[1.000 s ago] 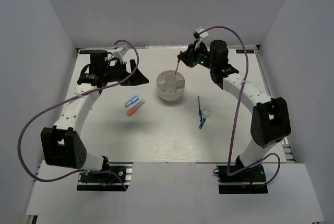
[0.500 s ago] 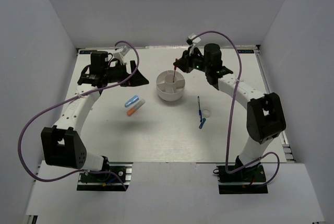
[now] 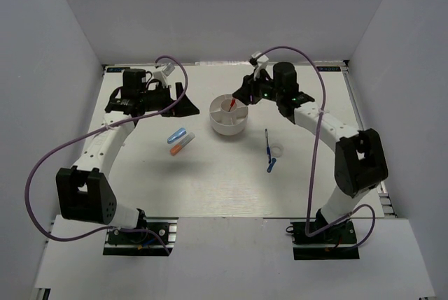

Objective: Sort the stationery into containers
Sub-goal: Place the pen in the storage box, then pick up the pen from the center of the board.

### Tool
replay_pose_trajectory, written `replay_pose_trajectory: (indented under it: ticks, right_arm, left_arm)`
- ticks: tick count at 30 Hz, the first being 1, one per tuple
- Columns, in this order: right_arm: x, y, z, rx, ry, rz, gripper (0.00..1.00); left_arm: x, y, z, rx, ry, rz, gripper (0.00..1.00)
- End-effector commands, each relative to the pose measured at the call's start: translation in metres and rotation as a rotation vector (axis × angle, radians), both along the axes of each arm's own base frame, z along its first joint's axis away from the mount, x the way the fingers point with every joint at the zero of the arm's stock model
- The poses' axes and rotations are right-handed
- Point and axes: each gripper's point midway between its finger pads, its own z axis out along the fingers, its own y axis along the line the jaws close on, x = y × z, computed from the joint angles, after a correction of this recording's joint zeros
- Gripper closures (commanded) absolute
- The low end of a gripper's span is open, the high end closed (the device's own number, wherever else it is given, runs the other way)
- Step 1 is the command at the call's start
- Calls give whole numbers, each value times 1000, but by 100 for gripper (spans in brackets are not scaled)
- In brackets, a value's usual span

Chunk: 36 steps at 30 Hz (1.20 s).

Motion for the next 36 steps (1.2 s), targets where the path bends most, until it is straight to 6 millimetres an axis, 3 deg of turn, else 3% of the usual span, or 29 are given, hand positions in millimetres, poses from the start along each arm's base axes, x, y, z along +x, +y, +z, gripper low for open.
replay_pose_trajectory:
  ticks: [1, 2, 3, 4, 5, 6, 8, 10, 12, 16, 22, 25, 28, 35, 36]
  right_arm:
    - [-10, -28, 56, 26, -61, -91, 58]
    - [-13, -35, 55, 15, -51, -117, 62]
    - [-20, -47, 36, -26, 6, -151, 67]
    - [-22, -63, 43, -42, -14, -208, 75]
    - [-26, -71, 38, -70, -11, -229, 80]
    - [-33, -87, 13, -147, 48, -275, 83]
    - [-40, -104, -9, -241, 98, -296, 93]
    - [-51, -123, -49, -361, 228, -316, 97]
    - [-59, -133, -83, -446, 352, -313, 98]
    - [-61, -132, -118, -477, 501, -307, 91]
    - [-59, -135, -165, -519, 644, -371, 91]
    - [-51, -137, -178, -542, 675, -404, 89]
    - [-42, -134, -176, -535, 671, -425, 85]
    - [-35, -129, -169, -499, 695, -475, 66]
    - [-35, -126, -167, -485, 699, -473, 55]
  left_arm:
    - [3, 3, 6, 15, -28, -14, 2]
    - [4, 4, 6, 26, -43, -20, 2]
    - [5, 5, 7, 36, -51, -20, 2]
    - [6, 6, 9, 42, -63, -17, 2]
    - [7, 6, 10, 51, -76, -17, 2]
    - [9, 8, 9, 64, -83, -7, 2]
    - [12, 11, 9, 83, -99, -3, 2]
    - [14, 10, 8, 102, -105, 0, 2]
    - [16, 13, 5, 121, -109, 7, 2]
    - [12, 10, 6, 128, -130, -13, 2]
    - [11, 15, 3, 164, -142, -9, 2]
    - [8, 16, 1, 170, -142, -6, 2]
    - [4, 17, -4, 174, -128, -5, 2]
    - [4, 17, -15, 176, -104, -9, 2]
    - [3, 17, -16, 173, -101, -12, 2]
